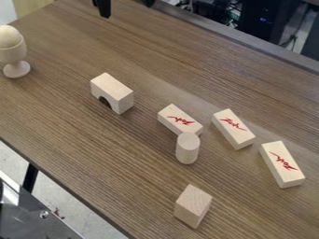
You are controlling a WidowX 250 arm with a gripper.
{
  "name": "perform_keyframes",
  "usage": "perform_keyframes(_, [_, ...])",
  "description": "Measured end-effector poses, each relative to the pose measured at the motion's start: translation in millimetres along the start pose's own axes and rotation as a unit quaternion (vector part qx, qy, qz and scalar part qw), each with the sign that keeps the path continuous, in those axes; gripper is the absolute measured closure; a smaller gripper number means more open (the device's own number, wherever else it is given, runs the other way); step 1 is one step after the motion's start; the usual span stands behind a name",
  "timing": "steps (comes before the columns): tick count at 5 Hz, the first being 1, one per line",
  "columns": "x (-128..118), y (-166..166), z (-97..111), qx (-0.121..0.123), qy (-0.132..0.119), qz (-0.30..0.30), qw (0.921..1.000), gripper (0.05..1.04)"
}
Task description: Put the block on top of the arc
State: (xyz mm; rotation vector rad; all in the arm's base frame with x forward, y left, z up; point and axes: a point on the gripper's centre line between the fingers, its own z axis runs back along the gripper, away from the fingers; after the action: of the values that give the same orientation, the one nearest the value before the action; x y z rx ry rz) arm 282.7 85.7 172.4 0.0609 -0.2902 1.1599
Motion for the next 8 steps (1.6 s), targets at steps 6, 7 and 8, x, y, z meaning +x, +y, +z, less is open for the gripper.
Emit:
perform_keyframes(6, [-128, -121, -33, -0.046, 0.033, -0.322, 0.9451, 0.085])
perform_keyframes(7, [-153, -135, -53, -0.023, 0.048, -0.355, 0.9333, 0.085])
perform_keyframes(8, [-182, -142, -68, -0.013, 0.071, -0.348, 0.9347, 0.085])
